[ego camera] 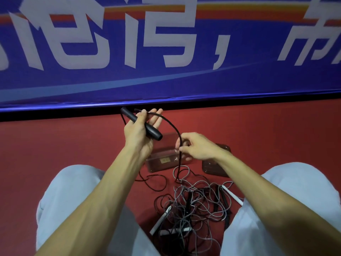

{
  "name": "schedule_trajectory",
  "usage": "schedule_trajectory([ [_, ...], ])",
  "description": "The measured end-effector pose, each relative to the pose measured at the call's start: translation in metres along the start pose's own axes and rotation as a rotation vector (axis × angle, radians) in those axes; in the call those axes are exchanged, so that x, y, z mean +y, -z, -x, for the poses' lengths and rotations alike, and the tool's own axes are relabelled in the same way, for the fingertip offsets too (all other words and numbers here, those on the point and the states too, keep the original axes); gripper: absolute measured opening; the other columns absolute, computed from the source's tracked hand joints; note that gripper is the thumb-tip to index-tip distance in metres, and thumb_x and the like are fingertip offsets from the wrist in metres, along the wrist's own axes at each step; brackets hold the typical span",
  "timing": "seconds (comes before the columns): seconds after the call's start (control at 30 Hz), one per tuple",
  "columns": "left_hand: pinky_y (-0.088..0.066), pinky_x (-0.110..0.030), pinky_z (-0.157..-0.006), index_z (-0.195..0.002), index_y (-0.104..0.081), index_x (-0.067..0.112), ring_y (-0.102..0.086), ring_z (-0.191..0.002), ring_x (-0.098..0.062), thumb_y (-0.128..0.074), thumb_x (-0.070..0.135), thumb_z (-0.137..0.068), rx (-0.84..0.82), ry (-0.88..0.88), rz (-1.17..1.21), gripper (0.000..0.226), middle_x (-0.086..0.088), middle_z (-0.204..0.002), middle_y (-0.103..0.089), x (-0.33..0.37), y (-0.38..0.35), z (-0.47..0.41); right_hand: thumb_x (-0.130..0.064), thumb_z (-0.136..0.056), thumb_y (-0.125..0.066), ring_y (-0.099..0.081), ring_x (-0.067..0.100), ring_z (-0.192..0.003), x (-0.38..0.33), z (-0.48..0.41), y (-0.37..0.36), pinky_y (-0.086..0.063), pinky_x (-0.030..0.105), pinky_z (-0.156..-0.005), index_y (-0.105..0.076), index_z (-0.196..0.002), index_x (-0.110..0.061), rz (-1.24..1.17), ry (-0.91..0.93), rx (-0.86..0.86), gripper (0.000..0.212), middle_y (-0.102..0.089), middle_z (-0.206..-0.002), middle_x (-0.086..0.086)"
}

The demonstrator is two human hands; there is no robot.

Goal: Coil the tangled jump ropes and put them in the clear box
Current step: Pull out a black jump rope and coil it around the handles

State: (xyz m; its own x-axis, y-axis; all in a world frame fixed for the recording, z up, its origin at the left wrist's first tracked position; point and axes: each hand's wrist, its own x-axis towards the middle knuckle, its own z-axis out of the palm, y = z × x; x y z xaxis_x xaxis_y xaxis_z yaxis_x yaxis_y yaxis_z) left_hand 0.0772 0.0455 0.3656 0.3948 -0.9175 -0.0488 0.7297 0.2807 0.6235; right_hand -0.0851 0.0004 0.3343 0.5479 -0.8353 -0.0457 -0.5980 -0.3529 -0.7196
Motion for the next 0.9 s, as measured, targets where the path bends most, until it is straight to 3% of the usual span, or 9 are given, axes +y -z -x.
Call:
schedule_trajectory([
  [0.13,-0.059,-0.037,-0.081,-0.109,-0.047,0.001,-0.069,-0.099,-0.032,-0.047,0.01,-0.102,0.048,-0.042,-0.18,0.012,-0.026,-0.111,-0.064,-0.004,0.004,-0.004,0.005,-0.094,-0.047,-0.067,0.018,-0.067,-0.003,0.001,0.005,-0.06,0.037,-0.065,-0.054,-0.105,-0.014,-0.314,-0.057,0.205,0.023,-0.065,-0.078,0.004],
  [0.23,-0.058,-0.035,-0.076,-0.108,-0.052,0.004,-0.069,-0.09,-0.027,-0.05,0.012,-0.1,0.023,0.019,-0.377,0.012,-0.018,-0.105,-0.067,-0.012,0.008,-0.005,0.006,-0.095,-0.046,-0.067,0.016,-0.063,-0.008,0.002,0.015,-0.06,0.036,-0.061,-0.051,-0.111,-0.011,-0.518,-0.049,0.332,0.024,-0.062,-0.079,0.008],
  [0.33,-0.056,-0.035,-0.079,-0.107,-0.059,0.005,-0.069,-0.084,-0.021,-0.055,0.014,-0.098,-0.086,0.056,-0.659,0.014,-0.014,-0.102,-0.07,-0.021,0.01,-0.001,0.007,-0.095,-0.044,-0.065,0.016,-0.058,-0.015,0.005,0.027,-0.06,0.036,-0.06,-0.054,-0.111,-0.007,-0.683,-0.026,0.383,0.023,-0.058,-0.079,0.009],
  [0.43,-0.055,-0.02,-0.072,-0.109,-0.062,0.003,-0.067,-0.076,-0.009,-0.056,0.014,-0.097,-0.277,0.078,-0.894,0.017,-0.01,-0.097,-0.069,-0.026,0.007,0.009,0.009,-0.096,-0.043,-0.064,0.017,-0.057,-0.021,0.008,0.04,-0.06,0.038,-0.058,-0.054,-0.105,-0.004,-0.948,0.031,0.401,0.02,-0.058,-0.078,0.012],
  [0.53,-0.055,-0.017,-0.069,-0.116,-0.061,-0.004,-0.066,-0.077,-0.01,-0.055,0.012,-0.097,-0.452,0.237,-0.894,0.026,-0.008,-0.097,-0.068,-0.029,0.003,0.02,0.011,-0.096,-0.039,-0.067,0.019,-0.056,-0.02,0.008,0.053,-0.06,0.036,-0.058,-0.05,-0.095,-0.005,-1.232,0.045,0.448,0.02,-0.058,-0.077,0.014],
  [0.63,-0.055,-0.031,-0.082,-0.117,-0.059,-0.003,-0.071,-0.087,-0.015,-0.053,0.003,-0.095,-0.557,0.327,-0.786,0.023,-0.005,-0.097,-0.073,-0.03,-0.001,0.029,0.014,-0.095,-0.037,-0.068,0.023,-0.056,-0.016,0.009,0.06,-0.059,0.034,-0.055,-0.048,-0.088,-0.003,-1.514,0.033,0.453,0.023,-0.055,-0.077,0.017],
  [0.73,-0.054,-0.041,-0.085,-0.114,-0.056,-0.003,-0.072,-0.092,-0.03,-0.053,0.0,-0.094,-0.59,0.377,-0.694,0.02,-0.02,-0.106,-0.071,-0.029,-0.004,0.031,0.017,-0.094,-0.037,-0.069,0.027,-0.055,-0.013,0.01,0.063,-0.058,0.033,-0.053,-0.048,-0.086,-0.003,-1.677,0.004,0.515,0.024,-0.054,-0.082,0.02],
  [0.83,-0.057,-0.036,-0.085,-0.107,-0.058,-0.003,-0.071,-0.089,-0.025,-0.054,-0.003,-0.093,-0.619,0.367,-0.759,0.014,-0.021,-0.099,-0.07,-0.031,-0.002,0.031,0.018,-0.093,-0.038,-0.069,0.031,-0.054,-0.007,0.008,0.068,-0.059,0.04,-0.053,-0.047,-0.087,-0.002,-1.784,-0.04,0.593,0.023,-0.054,-0.084,0.022],
  [0.9,-0.059,-0.028,-0.076,-0.101,-0.059,-0.002,-0.072,-0.082,-0.018,-0.055,-0.006,-0.092,-0.624,0.312,-0.834,0.011,-0.014,-0.088,-0.072,-0.033,0.0,0.031,0.017,-0.093,-0.041,-0.069,0.033,-0.057,-0.004,0.006,0.067,-0.059,0.043,-0.054,-0.048,-0.088,-0.001,-1.766,-0.076,0.615,0.02,-0.056,-0.083,0.023],
])
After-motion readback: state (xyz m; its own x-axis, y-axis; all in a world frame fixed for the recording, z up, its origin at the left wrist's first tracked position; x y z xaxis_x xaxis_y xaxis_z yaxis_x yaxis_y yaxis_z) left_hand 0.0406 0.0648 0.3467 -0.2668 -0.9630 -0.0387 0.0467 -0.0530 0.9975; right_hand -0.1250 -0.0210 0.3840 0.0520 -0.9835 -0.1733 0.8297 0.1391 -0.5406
